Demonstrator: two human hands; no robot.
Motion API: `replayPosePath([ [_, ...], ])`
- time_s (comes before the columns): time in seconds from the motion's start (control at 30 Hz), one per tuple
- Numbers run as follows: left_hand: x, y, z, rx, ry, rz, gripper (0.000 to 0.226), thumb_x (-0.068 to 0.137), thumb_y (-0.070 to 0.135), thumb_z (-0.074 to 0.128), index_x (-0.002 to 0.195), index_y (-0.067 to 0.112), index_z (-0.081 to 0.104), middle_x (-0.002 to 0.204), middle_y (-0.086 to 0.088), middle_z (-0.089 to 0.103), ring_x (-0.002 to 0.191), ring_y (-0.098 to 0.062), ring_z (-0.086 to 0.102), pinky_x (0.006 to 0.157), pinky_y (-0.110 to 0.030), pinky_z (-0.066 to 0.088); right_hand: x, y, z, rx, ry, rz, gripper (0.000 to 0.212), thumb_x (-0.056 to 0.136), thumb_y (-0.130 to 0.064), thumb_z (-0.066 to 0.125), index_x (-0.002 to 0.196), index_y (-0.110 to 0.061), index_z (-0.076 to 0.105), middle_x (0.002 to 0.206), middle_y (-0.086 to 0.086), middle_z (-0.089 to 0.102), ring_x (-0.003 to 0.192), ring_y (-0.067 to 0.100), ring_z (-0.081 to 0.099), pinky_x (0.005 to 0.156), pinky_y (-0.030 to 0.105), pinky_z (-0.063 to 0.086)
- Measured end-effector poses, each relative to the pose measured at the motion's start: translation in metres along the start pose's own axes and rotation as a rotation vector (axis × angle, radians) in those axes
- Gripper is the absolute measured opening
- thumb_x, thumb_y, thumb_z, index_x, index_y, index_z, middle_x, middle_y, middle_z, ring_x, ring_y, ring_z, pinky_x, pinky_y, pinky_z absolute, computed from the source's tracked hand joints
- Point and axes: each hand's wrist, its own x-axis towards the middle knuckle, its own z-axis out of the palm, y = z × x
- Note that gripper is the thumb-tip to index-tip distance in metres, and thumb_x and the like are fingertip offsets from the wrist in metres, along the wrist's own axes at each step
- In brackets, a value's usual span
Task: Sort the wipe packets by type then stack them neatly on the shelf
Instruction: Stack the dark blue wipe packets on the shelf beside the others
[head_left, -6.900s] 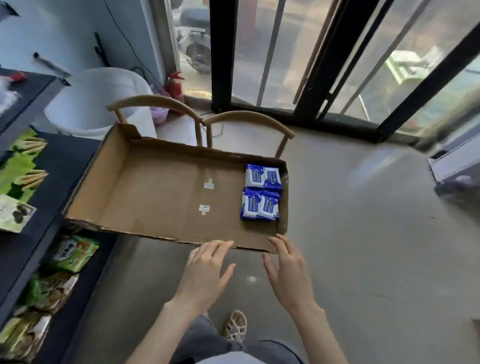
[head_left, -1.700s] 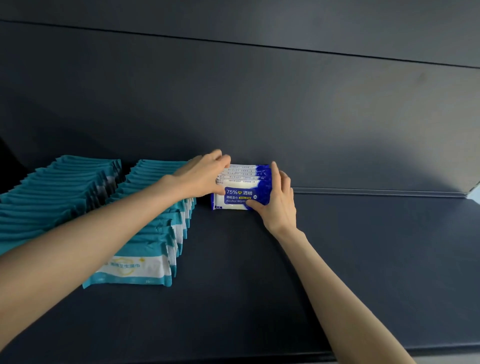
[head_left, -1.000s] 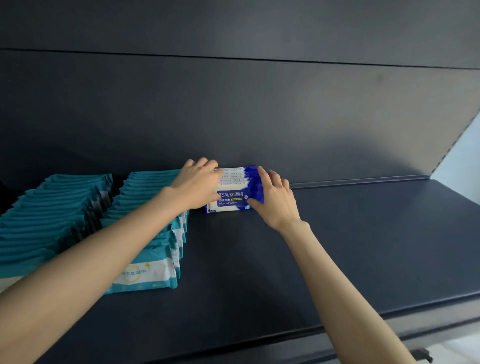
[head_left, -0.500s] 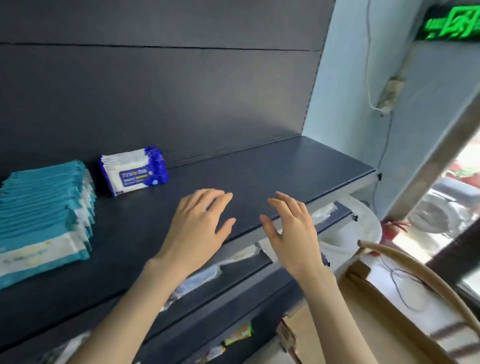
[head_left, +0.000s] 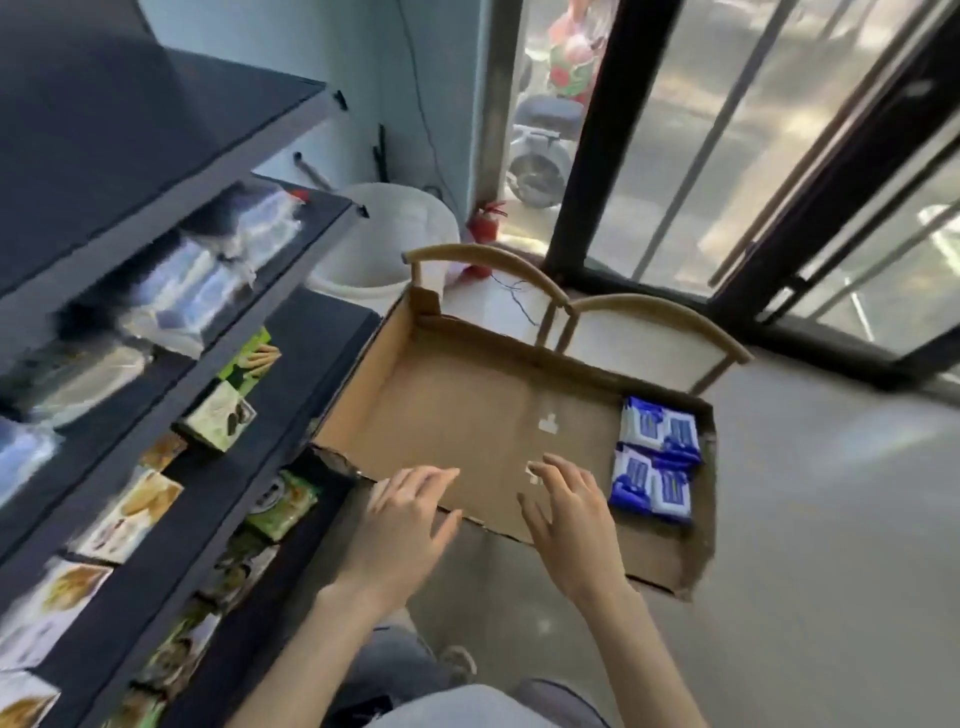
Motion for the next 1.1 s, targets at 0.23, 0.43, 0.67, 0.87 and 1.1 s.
replayPosePath([
  [0.23,0.038,0.055,0.065,0.008,-0.226,0.191,0.041,0.087,0.031,0.059,0.126,0.017,0.059,0.117,0.002,0.062,0.111,-0.021,0.057,0.095,-0.035,0.041,-0.045,0.082,-0.01,0.059,0.043,0.33,0.03,0.082,-0.015,0.072,0.111,-0.006,0.067,0.116,0.01,0.066,0.106,0.03,0.06,0.09,0.039,0.049],
  [0.43,0.1,0.093,0.101,-0.016,-0.298,0.251,0.043,0.091,0.028,0.059,0.133,0.017,0.052,0.126,0.003,0.057,0.119,-0.018,0.049,0.101,-0.032,0.033,-0.02,0.14,-0.022,0.096,0.071,0.461,0.032,0.09,-0.019,0.063,0.12,-0.007,0.063,0.124,0.009,0.061,0.115,0.027,0.054,0.098,0.039,0.043],
  [0.67,0.199,0.121,0.173,-0.08,-0.479,0.158,0.044,0.095,0.027,0.052,0.138,0.018,0.045,0.132,0.002,0.052,0.122,-0.017,0.045,0.103,-0.032,0.03,0.046,0.23,-0.019,0.129,-0.08,0.59,0.036,0.092,-0.021,0.059,0.126,-0.009,0.058,0.13,0.007,0.057,0.119,0.025,0.05,0.102,0.037,0.042],
  [0.87,0.265,0.134,0.243,-0.129,-0.628,0.02,0.041,0.096,0.026,0.05,0.136,0.018,0.045,0.133,0.001,0.051,0.122,-0.019,0.046,0.101,-0.033,0.033,0.104,0.301,-0.004,0.146,-0.179,0.697,0.032,0.095,-0.022,0.054,0.124,-0.01,0.056,0.126,0.006,0.057,0.114,0.024,0.05,0.098,0.034,0.041],
  [1.1,0.31,0.135,0.333,-0.214,-0.732,-0.184,0.037,0.095,0.023,0.051,0.131,0.016,0.048,0.124,-0.003,0.055,0.118,-0.02,0.05,0.098,-0.037,0.04,0.144,0.375,0.041,0.183,-0.29,0.826,0.032,0.097,-0.024,0.05,0.126,-0.01,0.053,0.127,0.004,0.054,0.116,0.019,0.046,0.092,0.027,0.038],
])
